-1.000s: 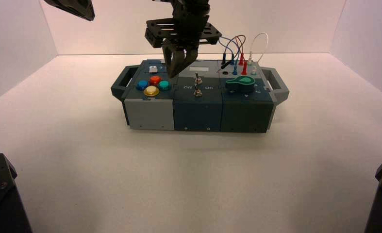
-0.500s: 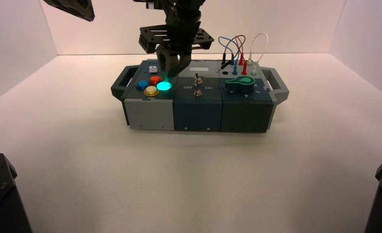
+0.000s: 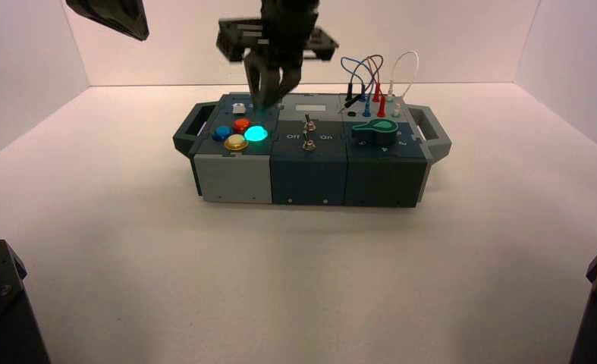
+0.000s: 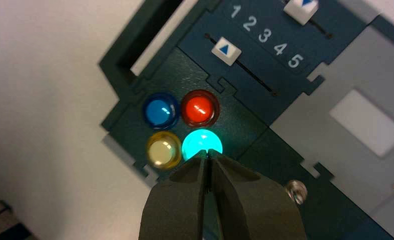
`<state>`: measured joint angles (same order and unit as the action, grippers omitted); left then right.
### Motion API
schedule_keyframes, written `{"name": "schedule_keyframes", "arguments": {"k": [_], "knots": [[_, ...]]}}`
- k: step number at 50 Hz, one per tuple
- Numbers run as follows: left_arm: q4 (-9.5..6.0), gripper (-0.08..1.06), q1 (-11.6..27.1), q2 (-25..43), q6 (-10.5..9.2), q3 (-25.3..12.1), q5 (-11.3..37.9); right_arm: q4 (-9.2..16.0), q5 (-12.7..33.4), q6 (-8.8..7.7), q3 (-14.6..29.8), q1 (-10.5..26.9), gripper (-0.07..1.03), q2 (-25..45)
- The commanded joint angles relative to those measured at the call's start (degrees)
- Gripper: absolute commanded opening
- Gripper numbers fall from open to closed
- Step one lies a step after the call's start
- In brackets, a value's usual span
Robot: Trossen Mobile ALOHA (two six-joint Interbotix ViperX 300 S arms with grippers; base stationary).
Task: Push the green button with the right gripper.
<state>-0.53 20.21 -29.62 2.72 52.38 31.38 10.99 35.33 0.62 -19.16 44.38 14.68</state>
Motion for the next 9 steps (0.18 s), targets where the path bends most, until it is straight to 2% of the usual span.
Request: {"name": "schedule_keyframes", "arguments": {"k": [1, 9], "knots": [[0.26, -0.03, -0.2, -0.2, 0.44, -1.8, -0.2, 0.3, 1.9, 0.18, 1.1, 0.4, -0.02, -2.7], [0.26, -0.03, -0.3, 0.6, 0.44, -2.0, -0.2, 0.4, 2.9, 0.26, -0.6, 0.5, -0.02, -3.1]]}}
